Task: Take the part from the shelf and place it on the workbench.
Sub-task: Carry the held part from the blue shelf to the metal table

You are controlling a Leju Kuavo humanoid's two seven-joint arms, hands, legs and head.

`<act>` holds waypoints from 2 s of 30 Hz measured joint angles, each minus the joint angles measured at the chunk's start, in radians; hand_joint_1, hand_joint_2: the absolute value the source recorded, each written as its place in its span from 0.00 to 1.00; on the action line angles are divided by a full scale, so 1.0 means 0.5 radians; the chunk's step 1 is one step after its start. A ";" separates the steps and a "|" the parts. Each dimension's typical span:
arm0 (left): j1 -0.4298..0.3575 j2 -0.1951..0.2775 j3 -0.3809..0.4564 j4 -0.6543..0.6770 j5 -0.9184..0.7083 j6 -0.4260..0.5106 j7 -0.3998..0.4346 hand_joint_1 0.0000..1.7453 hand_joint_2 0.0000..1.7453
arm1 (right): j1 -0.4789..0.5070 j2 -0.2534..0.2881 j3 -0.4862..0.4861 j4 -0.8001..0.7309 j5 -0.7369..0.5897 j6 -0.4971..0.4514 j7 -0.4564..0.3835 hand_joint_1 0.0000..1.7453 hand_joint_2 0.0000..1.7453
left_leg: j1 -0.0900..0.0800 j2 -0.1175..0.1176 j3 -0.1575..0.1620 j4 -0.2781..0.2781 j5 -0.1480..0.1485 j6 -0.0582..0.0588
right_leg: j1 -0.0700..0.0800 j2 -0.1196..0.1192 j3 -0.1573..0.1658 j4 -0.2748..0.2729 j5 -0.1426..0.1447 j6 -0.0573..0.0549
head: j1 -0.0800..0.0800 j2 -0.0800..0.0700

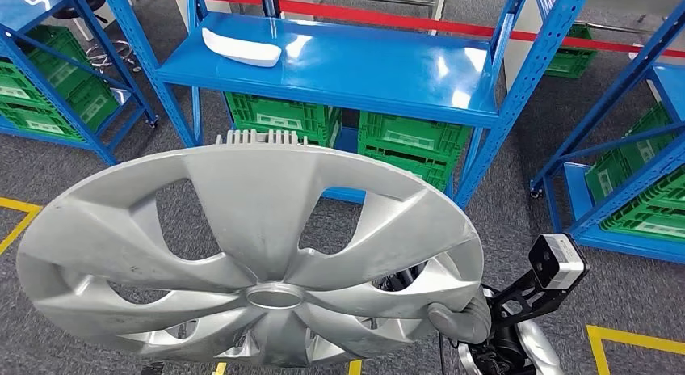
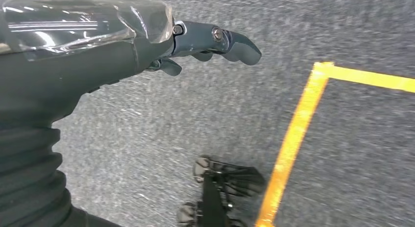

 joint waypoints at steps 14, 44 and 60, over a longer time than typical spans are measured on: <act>0.020 -0.005 0.000 0.000 0.002 -0.002 0.000 0.00 1.00 | -0.021 0.010 0.002 0.004 0.010 0.039 -0.019 1.00 1.00 | 0.030 -0.013 -0.321 0.541 -0.258 -0.140 | -0.001 -0.006 0.341 -0.598 0.182 -0.062 | -0.003 0.000; 0.065 -0.001 0.000 0.000 0.043 -0.007 -0.023 0.00 1.00 | -0.005 0.038 -0.002 -0.004 0.050 0.102 -0.034 1.00 1.00 | 0.027 -0.020 -0.315 0.429 -0.180 -0.118 | 0.010 -0.011 0.403 -0.645 0.156 -0.069 | 0.006 0.000; 0.072 -0.003 0.000 0.000 0.076 0.000 -0.071 0.00 1.00 | 0.009 0.033 -0.018 -0.036 0.089 0.118 -0.069 1.00 1.00 | 0.007 -0.010 0.016 0.024 -0.053 0.008 | 0.000 -0.004 0.025 -0.135 0.003 -0.006 | 0.020 0.000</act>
